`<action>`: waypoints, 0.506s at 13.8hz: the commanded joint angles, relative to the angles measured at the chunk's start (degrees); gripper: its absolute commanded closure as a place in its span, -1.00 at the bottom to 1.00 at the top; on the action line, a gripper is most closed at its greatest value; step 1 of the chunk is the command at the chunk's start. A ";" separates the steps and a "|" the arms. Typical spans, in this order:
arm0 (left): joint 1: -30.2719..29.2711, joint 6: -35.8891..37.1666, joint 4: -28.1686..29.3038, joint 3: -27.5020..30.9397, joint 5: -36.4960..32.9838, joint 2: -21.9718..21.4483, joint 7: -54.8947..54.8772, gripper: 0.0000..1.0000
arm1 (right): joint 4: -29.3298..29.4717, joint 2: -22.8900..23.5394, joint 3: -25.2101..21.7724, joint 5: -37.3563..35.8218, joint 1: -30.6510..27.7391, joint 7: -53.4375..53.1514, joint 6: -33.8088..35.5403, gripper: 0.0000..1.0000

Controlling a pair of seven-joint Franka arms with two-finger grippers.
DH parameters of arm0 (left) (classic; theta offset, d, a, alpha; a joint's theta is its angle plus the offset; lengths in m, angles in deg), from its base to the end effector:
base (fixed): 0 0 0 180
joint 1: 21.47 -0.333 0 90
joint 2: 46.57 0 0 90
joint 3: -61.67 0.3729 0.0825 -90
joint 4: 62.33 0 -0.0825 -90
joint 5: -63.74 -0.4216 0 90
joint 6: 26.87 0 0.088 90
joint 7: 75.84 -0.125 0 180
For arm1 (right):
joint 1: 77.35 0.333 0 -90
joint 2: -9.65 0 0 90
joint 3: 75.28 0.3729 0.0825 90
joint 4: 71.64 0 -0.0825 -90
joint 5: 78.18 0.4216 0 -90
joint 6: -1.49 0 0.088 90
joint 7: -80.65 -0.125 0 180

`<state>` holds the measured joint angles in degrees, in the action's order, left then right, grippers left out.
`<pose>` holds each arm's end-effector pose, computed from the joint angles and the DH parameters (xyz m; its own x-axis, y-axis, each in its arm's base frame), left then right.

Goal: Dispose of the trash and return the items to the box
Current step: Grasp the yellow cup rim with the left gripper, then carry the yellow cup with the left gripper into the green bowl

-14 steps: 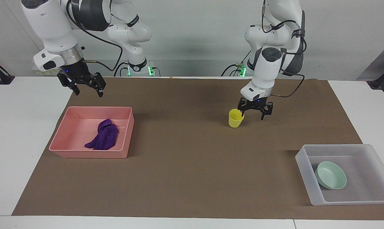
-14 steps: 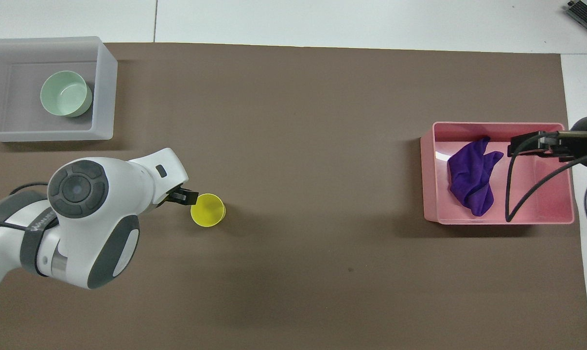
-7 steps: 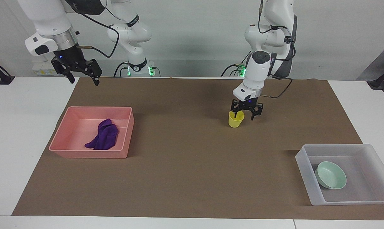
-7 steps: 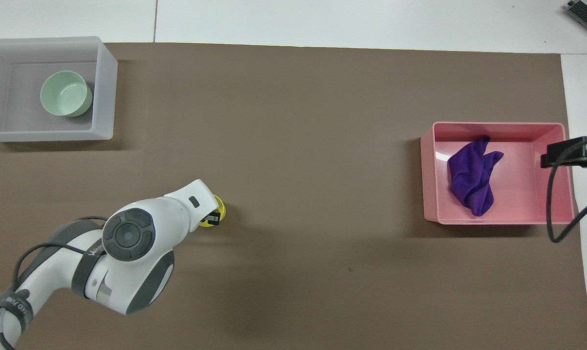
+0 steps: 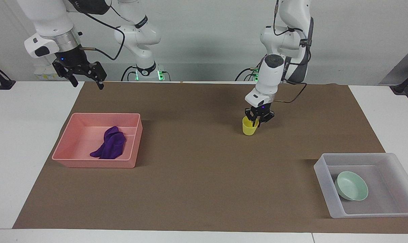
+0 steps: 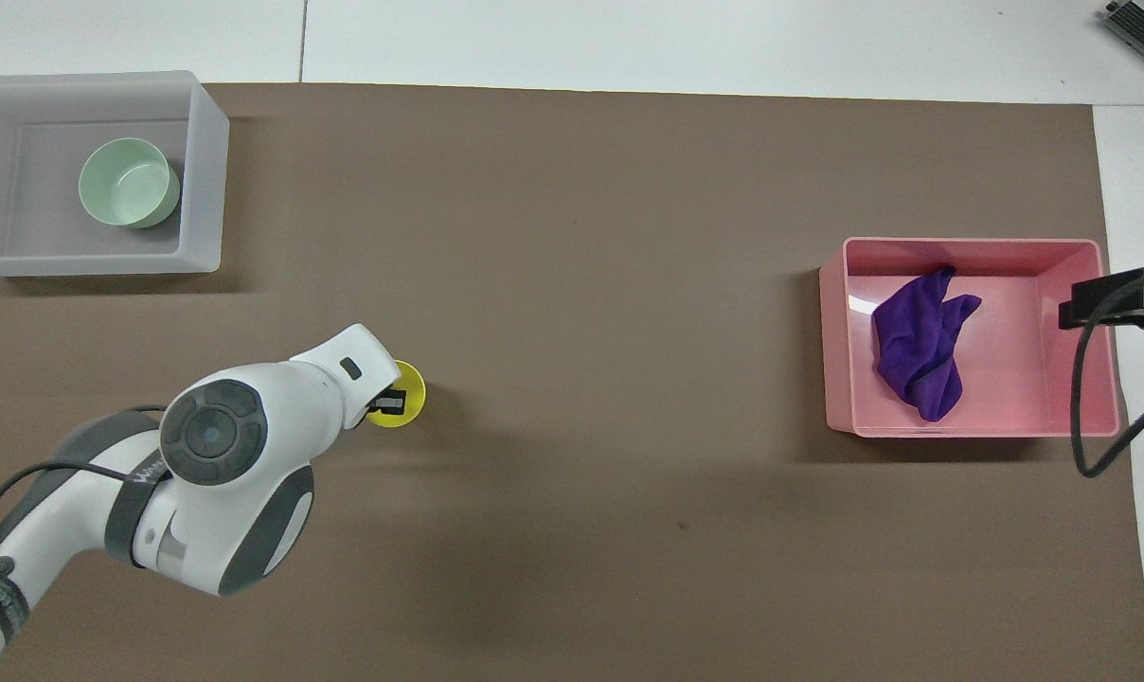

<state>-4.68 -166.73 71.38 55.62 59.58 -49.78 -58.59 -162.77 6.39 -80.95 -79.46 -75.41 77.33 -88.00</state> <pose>0.5006 -0.2101 0.3897 0.9741 -0.1477 0.1713 -0.1481 -0.9889 -0.0107 0.5695 -0.0418 0.6855 0.9920 -0.1229 0.0289 -0.1234 -0.9922 0.0151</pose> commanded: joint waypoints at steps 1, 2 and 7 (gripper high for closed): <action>-5.69 6.70 -7.38 0.07 -0.94 -0.14 -2.20 1.00 | -1.86 -1.65 0.39 0.22 -0.54 -0.46 0.19 -1.00; -8.41 6.79 -9.84 0.07 -0.94 0.74 -5.18 1.00 | -2.39 -1.83 0.39 0.13 -0.45 -0.72 0.18 -1.00; -17.22 12.13 -27.92 0.07 -0.94 10.83 -9.86 1.00 | -2.92 -2.18 0.48 0.22 0.16 -1.16 0.01 -1.00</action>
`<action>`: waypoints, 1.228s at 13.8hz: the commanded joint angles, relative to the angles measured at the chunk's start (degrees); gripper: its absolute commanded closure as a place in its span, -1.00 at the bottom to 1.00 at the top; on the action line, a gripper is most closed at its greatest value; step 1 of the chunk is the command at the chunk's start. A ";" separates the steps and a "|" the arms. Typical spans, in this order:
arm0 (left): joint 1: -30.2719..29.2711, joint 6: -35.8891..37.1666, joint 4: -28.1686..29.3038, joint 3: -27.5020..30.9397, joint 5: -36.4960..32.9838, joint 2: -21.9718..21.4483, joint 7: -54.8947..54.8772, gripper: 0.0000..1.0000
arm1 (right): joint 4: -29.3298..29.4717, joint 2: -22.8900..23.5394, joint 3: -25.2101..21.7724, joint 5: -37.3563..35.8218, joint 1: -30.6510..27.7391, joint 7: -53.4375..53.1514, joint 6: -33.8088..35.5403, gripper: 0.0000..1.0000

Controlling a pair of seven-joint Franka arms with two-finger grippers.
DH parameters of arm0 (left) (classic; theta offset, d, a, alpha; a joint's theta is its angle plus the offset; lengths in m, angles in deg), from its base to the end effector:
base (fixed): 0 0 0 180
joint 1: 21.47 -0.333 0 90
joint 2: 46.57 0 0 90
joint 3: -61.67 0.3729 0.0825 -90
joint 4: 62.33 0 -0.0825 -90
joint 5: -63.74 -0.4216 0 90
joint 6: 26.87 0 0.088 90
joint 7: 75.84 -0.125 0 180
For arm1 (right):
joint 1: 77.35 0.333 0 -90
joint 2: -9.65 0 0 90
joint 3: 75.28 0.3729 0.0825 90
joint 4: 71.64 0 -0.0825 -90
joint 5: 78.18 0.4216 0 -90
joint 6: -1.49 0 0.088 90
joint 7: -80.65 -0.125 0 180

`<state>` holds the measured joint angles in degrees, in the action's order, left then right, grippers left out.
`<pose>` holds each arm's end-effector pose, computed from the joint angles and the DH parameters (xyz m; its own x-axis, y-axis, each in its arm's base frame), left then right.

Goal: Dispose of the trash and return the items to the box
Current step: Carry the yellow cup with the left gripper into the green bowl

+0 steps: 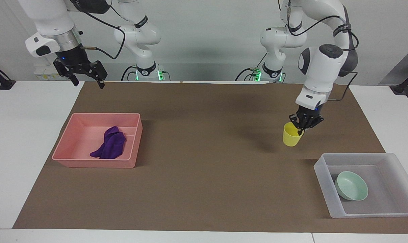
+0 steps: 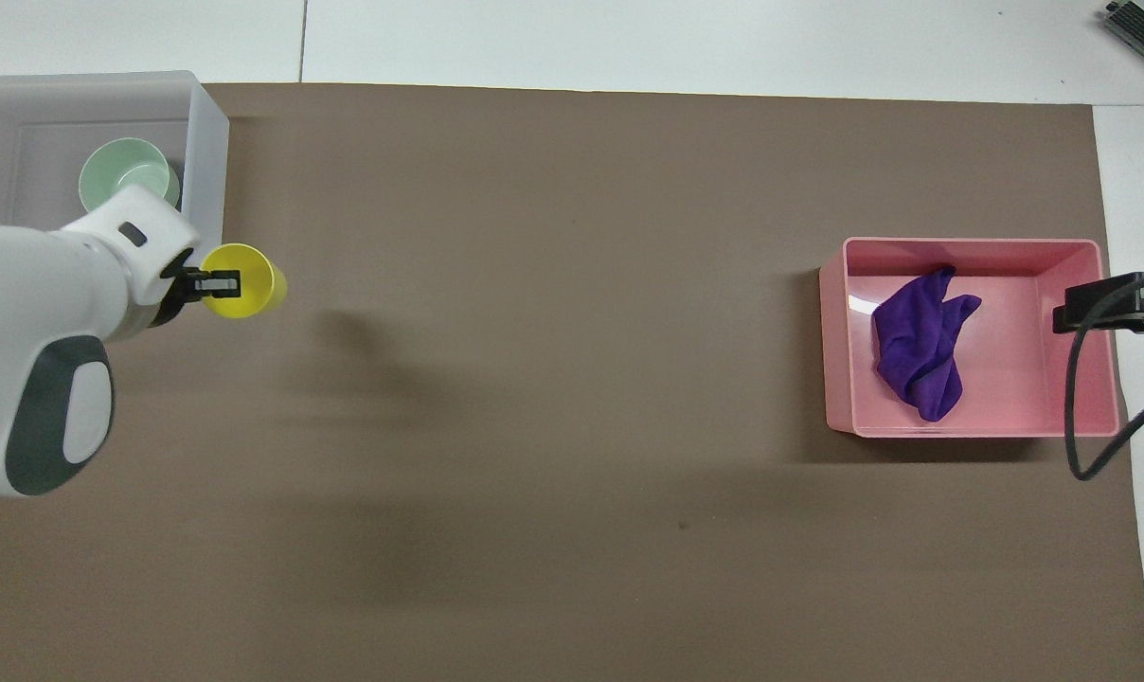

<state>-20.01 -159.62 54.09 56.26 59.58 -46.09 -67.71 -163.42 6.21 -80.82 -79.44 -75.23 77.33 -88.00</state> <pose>0.6136 -0.0715 0.4919 0.9603 -0.0225 0.2779 -0.0162 -0.9996 -0.0249 0.5683 -0.0387 0.6815 0.9929 -0.1175 0.0207 -0.1178 -0.9929 0.0150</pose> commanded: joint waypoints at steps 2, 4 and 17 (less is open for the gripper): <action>-5.22 6.45 -16.72 -0.65 -0.76 11.02 -2.66 1.00 | -2.44 -2.00 0.35 0.11 -0.01 -1.07 0.01 -1.00; -9.17 6.37 -20.51 -0.83 -0.50 14.18 -5.03 1.00 | -2.53 -2.09 0.35 0.20 -0.01 -1.07 0.01 -1.00; -17.37 3.74 -34.33 -1.09 5.83 32.12 -11.29 1.00 | -3.49 -2.62 0.35 0.20 -0.01 -1.07 0.10 -1.00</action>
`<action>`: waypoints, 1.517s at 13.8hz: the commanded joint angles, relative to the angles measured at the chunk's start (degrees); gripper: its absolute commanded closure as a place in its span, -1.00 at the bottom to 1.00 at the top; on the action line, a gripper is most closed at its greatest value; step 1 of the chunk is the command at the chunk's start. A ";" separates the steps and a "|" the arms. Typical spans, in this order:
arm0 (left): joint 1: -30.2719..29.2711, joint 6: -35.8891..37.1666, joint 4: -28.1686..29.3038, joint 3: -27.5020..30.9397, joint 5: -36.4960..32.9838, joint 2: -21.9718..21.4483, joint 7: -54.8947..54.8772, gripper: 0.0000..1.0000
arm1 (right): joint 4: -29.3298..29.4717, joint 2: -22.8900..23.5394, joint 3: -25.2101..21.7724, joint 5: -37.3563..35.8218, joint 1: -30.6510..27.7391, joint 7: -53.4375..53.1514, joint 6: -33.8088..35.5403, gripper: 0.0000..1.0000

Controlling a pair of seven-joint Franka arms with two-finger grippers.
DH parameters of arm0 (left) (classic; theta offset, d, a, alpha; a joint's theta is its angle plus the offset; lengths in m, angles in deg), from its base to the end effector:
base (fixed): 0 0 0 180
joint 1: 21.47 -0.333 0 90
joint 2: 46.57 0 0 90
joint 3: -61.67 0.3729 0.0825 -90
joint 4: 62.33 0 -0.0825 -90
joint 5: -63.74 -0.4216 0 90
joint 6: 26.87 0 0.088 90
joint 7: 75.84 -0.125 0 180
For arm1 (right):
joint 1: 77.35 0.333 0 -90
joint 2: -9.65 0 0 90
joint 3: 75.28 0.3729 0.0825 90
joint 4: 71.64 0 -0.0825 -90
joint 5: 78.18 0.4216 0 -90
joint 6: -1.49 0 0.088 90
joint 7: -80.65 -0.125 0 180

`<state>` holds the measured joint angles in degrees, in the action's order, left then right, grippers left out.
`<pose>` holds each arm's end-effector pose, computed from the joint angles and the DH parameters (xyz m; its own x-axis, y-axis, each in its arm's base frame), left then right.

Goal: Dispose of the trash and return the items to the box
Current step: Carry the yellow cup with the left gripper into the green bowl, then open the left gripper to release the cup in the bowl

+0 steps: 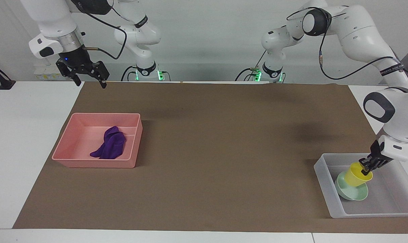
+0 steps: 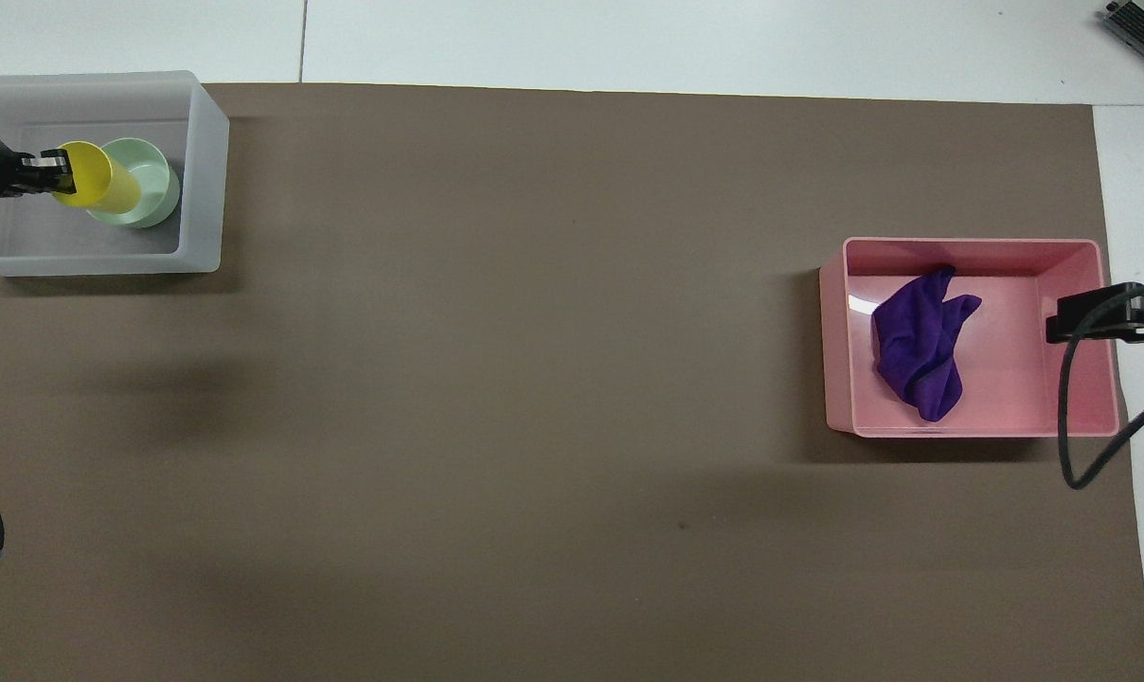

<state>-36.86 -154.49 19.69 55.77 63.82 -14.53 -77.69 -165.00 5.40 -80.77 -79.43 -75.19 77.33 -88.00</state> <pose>0.7872 0.1484 0.4097 0.9585 0.1569 0.2381 0.1497 -0.9876 0.0481 0.5626 -0.0378 0.6754 0.9933 -0.1158 0.0071 -0.1159 -0.9932 0.0143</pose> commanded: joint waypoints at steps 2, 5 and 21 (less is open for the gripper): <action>-0.52 -2.97 1.74 -0.61 1.86 1.01 -1.40 1.00 | -1.92 -1.90 0.30 0.11 -0.05 -1.16 0.10 -1.00; -0.34 -2.37 2.45 -0.61 2.12 0.75 -1.40 0.88 | -2.00 -1.90 0.30 0.19 -0.05 -1.07 0.10 -1.00; 11.59 6.25 24.48 -0.43 1.69 -29.90 -5.20 -1.00 | -1.39 -1.37 0.65 -0.77 -0.49 -1.07 -2.01 -1.00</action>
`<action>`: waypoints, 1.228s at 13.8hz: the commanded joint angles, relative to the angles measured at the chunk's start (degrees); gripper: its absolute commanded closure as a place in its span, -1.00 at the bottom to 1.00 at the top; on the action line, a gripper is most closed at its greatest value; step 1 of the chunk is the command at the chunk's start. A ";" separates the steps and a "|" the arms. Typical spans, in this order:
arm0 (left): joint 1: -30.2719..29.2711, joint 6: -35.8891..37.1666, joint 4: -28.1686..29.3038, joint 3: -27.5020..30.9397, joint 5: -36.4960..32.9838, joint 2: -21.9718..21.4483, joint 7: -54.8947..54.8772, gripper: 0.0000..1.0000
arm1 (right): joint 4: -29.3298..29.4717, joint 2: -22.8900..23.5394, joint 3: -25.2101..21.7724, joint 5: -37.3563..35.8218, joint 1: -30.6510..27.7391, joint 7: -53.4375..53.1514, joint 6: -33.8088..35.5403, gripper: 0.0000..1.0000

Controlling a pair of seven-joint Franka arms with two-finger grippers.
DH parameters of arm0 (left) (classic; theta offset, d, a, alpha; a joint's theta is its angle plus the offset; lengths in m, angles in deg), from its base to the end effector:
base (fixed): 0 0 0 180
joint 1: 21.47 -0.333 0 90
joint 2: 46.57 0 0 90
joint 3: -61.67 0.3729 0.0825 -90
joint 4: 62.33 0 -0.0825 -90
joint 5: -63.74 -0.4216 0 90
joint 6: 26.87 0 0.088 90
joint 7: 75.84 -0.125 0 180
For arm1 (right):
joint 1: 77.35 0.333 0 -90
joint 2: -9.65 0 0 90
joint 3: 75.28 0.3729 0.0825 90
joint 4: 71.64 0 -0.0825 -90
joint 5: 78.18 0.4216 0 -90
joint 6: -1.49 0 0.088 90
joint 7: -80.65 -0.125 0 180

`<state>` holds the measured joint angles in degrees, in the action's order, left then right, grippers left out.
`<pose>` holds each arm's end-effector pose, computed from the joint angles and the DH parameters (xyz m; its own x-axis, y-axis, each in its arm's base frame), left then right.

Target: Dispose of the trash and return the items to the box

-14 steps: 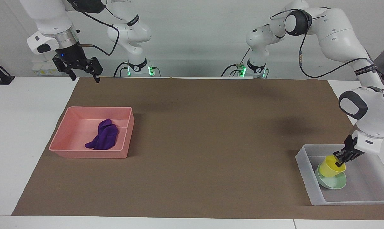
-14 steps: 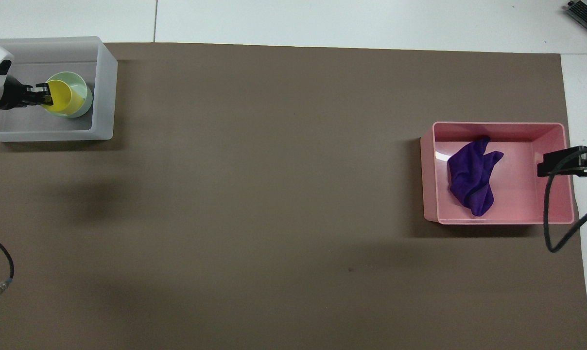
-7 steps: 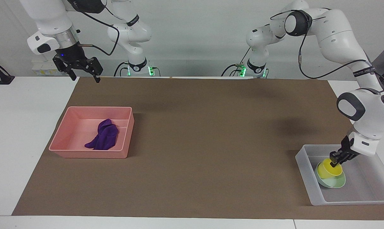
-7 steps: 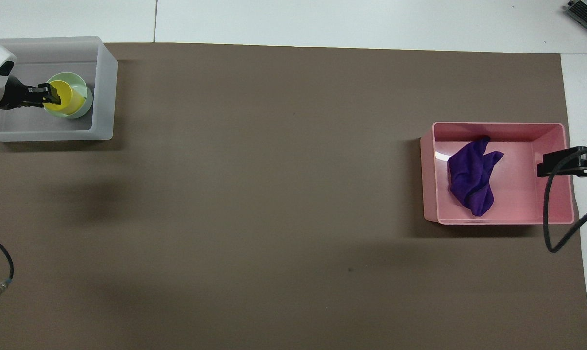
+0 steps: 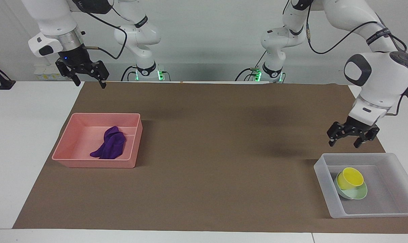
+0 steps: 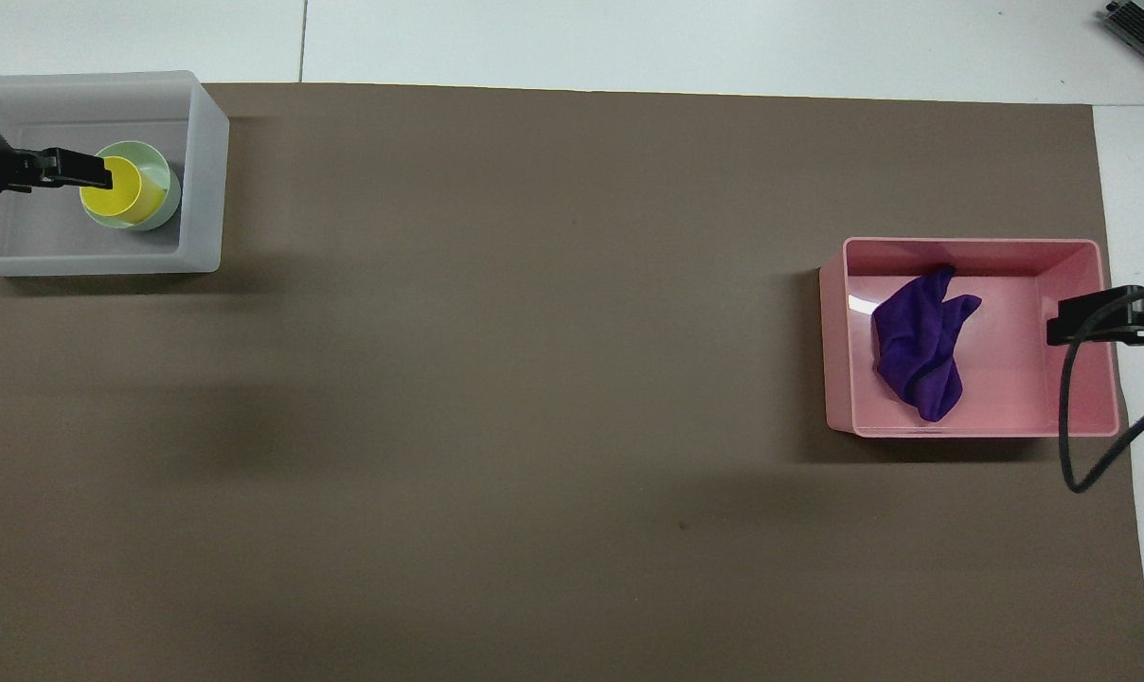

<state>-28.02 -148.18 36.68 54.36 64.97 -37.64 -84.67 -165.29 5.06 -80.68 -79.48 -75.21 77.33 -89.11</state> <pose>0.6802 -0.0053 0.5368 0.9604 -0.1491 0.2355 -0.1544 -0.9880 0.0041 0.5628 -0.0373 0.6779 0.9931 -0.1142 0.0274 -0.1146 -0.9933 0.0136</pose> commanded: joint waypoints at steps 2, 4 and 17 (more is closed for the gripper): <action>5.22 0.02 12.42 0.98 0.44 -11.99 4.70 -1.00 | -1.18 -1.12 0.56 -0.20 -0.47 -1.16 -0.63 -1.00; 5.76 4.47 12.45 0.89 0.36 -14.12 4.71 -1.00 | -1.18 -1.21 0.56 -0.11 -0.56 -1.07 -0.46 -1.00; 4.79 28.67 -11.99 1.24 -3.34 -8.85 4.00 -1.00 | -1.54 -1.38 0.73 0.07 0.06 -0.45 -0.90 -1.00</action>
<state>-22.94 -122.64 28.32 55.47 62.54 -48.50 -80.23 -165.29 5.02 -80.44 -79.46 -74.71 77.32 -89.11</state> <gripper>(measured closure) 0.000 0.000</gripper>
